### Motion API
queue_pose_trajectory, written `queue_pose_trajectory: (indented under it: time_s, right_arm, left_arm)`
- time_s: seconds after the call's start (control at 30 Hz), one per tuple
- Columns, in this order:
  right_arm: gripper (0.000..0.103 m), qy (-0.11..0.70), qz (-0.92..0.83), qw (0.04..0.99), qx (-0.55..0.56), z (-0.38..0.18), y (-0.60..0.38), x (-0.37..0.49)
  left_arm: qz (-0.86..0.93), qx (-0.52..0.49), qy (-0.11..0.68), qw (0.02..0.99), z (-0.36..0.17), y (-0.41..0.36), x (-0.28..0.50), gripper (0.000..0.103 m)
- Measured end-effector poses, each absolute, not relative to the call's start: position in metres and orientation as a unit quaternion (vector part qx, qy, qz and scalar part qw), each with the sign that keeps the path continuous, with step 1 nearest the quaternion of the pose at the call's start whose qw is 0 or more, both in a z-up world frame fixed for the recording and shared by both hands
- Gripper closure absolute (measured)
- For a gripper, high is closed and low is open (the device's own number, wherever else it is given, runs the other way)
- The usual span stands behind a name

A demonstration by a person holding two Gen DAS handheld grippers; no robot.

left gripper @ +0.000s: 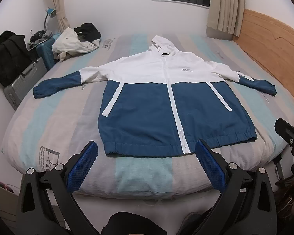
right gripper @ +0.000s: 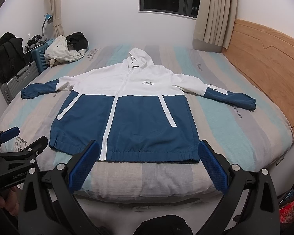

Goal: Fold large clothes

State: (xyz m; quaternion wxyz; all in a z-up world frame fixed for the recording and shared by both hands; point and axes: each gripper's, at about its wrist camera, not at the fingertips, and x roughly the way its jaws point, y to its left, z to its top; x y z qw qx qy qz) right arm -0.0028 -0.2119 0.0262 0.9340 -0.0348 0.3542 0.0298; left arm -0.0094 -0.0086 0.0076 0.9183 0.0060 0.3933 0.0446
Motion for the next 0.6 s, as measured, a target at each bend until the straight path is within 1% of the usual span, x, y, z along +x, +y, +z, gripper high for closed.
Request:
queue_pose_trajectory:
  time_s: [0.4,0.6]
  right_arm:
    - [0.007,0.359,0.031,0.932,-0.034,0.025,-0.213,-0.004]
    - [0.007,0.353,0.026,0.935,-0.027,0.027,-0.216,0.015]
  left_arm:
    - [0.039,-0.002,0.395,0.918,0.006,-0.007,-0.007,0.006]
    - [0.023,-0.010,0.400,0.916,-0.004,0.002,0.023,0.006]
